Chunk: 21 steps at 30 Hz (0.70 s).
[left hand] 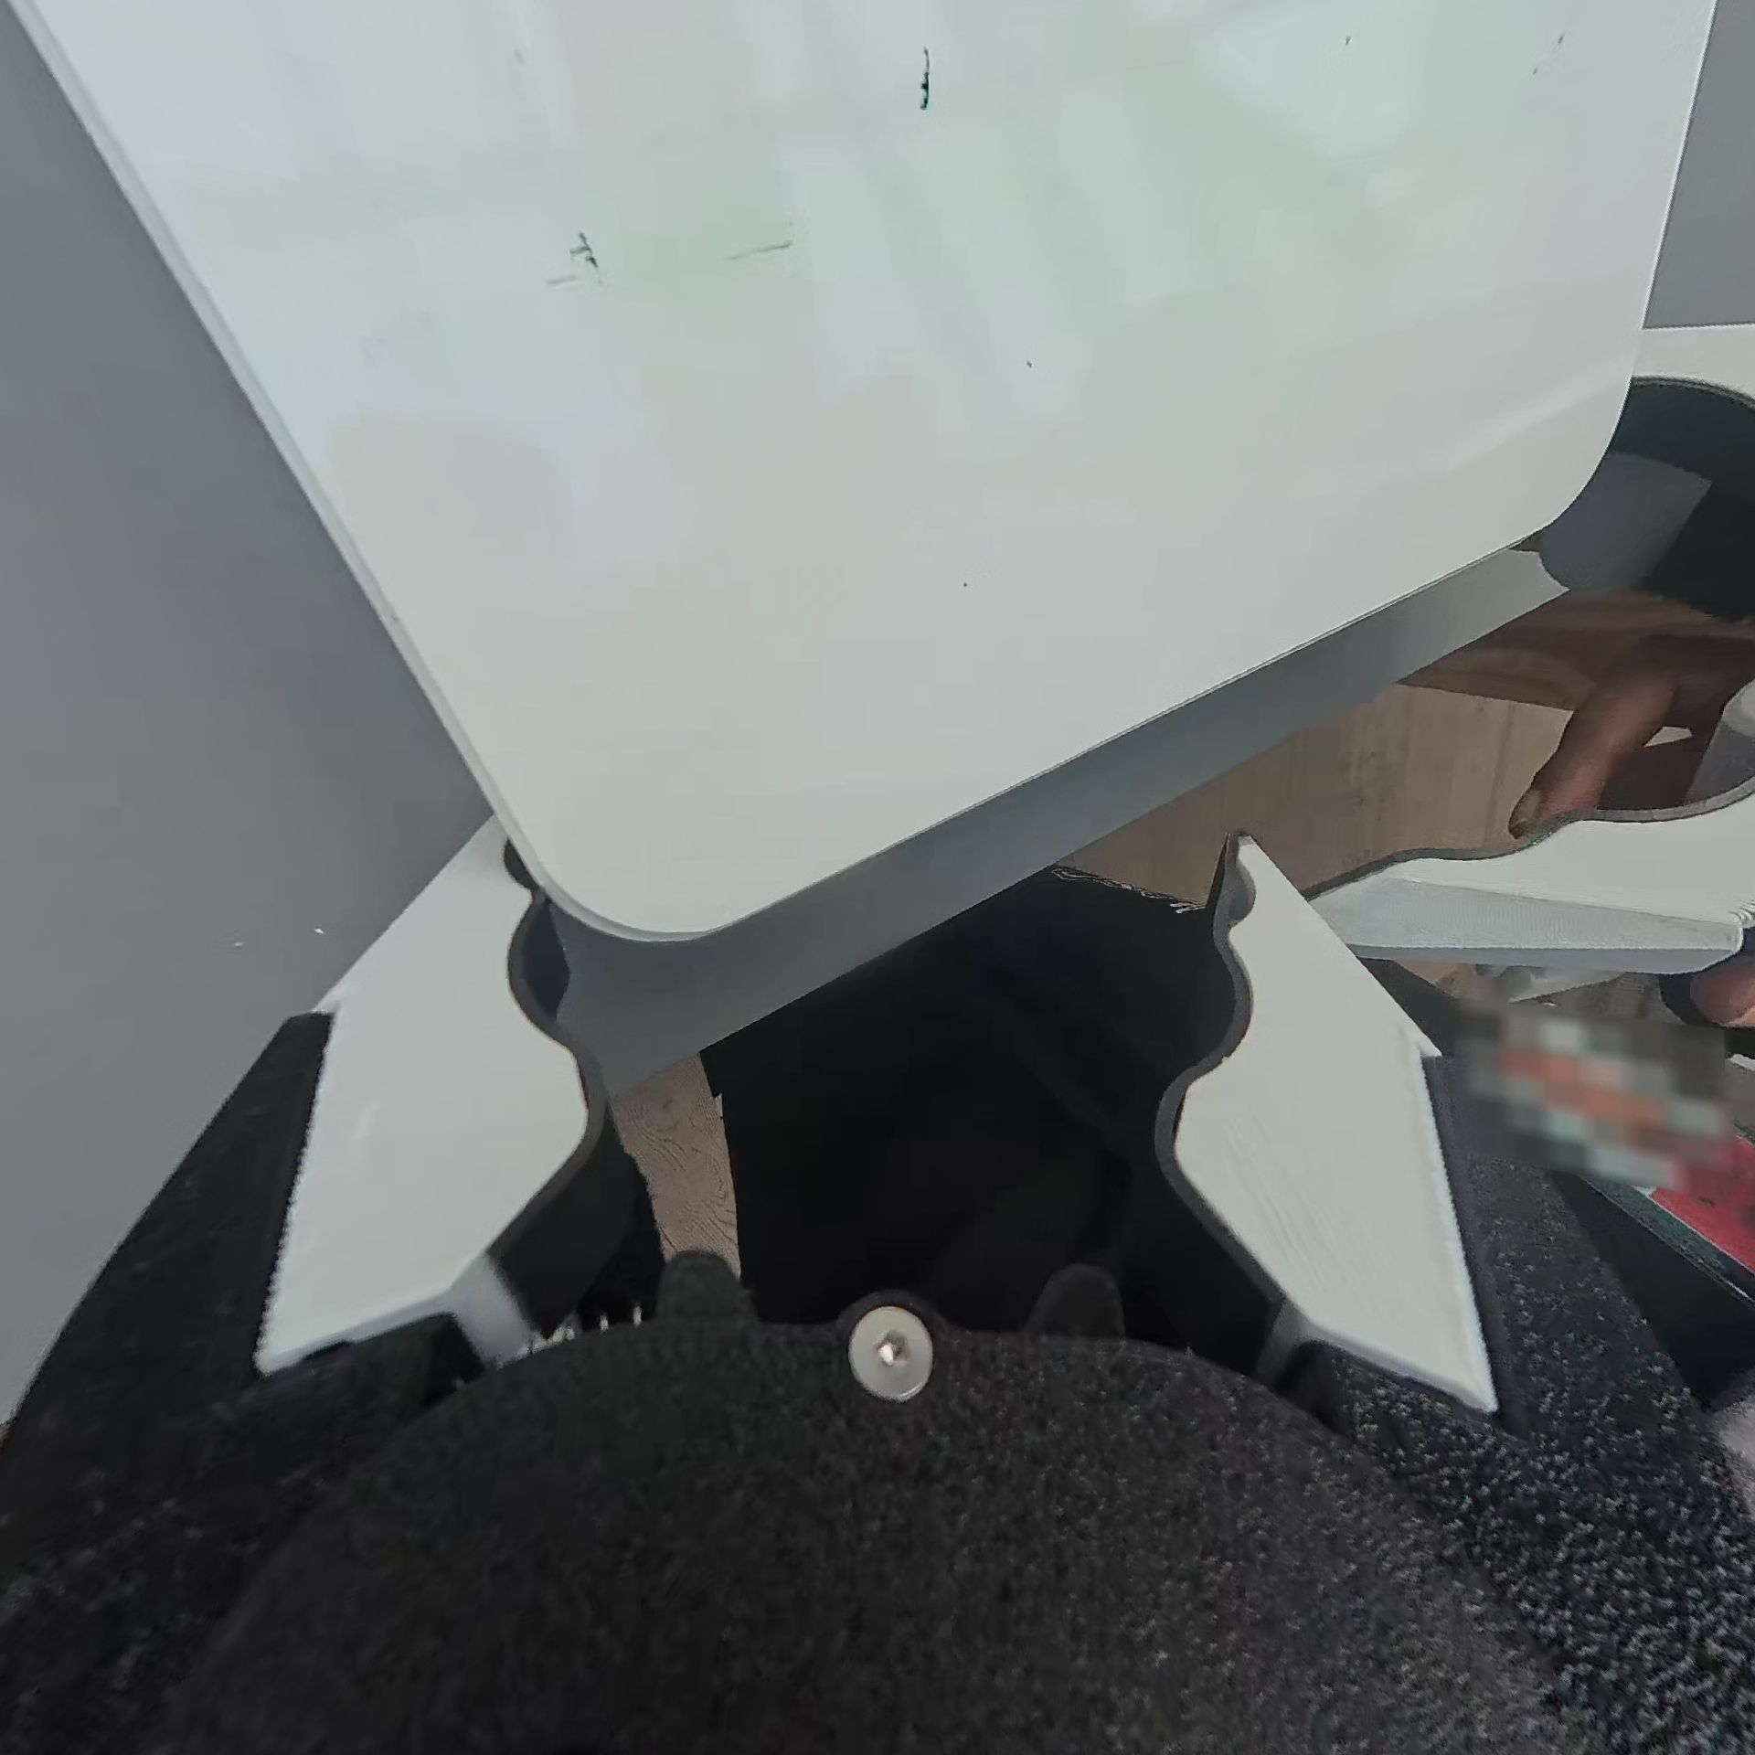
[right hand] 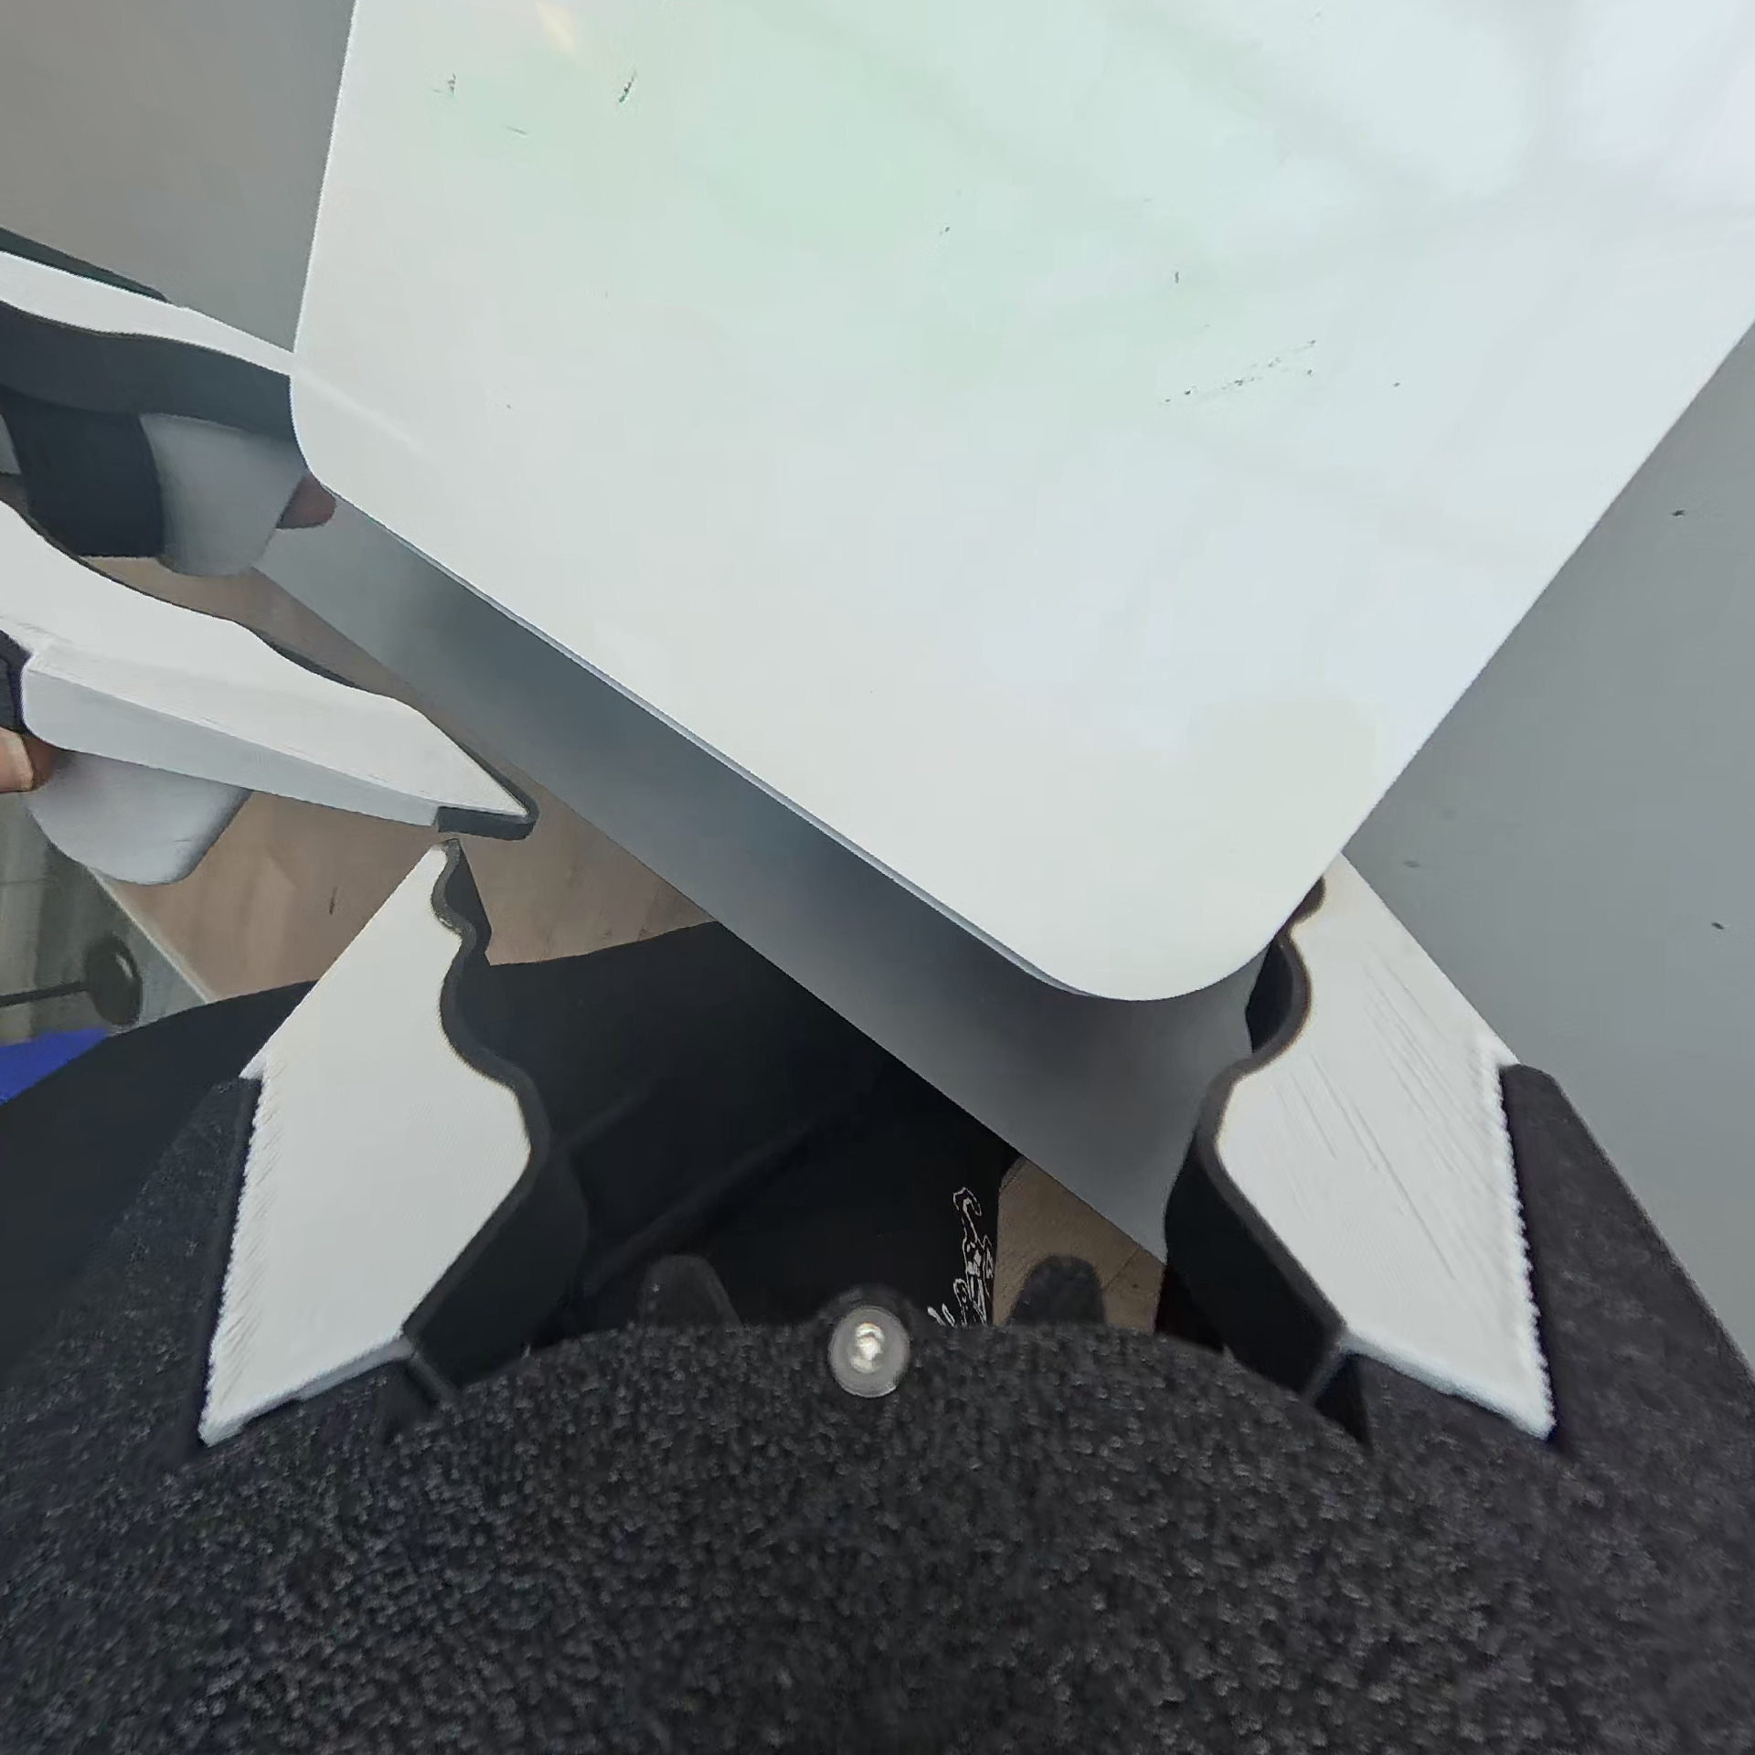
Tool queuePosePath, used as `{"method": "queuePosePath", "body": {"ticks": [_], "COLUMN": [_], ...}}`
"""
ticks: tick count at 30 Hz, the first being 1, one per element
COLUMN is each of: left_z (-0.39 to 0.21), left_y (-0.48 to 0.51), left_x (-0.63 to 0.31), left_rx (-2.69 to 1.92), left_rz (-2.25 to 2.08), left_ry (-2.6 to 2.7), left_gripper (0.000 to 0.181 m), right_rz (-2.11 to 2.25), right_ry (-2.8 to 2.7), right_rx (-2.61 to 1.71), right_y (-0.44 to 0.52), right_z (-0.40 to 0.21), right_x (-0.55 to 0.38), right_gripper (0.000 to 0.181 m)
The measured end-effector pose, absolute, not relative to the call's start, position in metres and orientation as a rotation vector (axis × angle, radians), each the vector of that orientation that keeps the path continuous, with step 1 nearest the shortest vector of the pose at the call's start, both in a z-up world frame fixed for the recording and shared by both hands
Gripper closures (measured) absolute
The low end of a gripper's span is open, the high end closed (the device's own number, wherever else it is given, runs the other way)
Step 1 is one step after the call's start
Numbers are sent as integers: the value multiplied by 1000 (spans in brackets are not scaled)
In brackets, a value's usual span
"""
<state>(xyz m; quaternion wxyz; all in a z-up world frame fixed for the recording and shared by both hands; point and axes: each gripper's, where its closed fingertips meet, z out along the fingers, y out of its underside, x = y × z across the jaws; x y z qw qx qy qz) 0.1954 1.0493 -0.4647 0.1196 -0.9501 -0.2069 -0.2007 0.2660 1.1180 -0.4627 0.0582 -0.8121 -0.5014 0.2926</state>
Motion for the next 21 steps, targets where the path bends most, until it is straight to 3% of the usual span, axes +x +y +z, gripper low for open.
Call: {"method": "queuePosePath", "body": {"ticks": [6,14,21], "left_z": [-450,-428,-434], "left_y": [1049,1103,1210], "left_x": [183,92,24], "left_rx": [-2635,-2452,-2399], "left_rz": [-713,-665,-702], "left_ry": [-690,-773,-794], "left_gripper": [69,67,60], "right_rz": [975,979,1006], "right_ry": [-1514,-1358,-1332], "right_rx": [-2457,-2450,-2559], "right_y": [1127,1245,1317], "right_z": [-453,-420,-435], "right_x": [272,227,144], "right_gripper": [31,31,27]}}
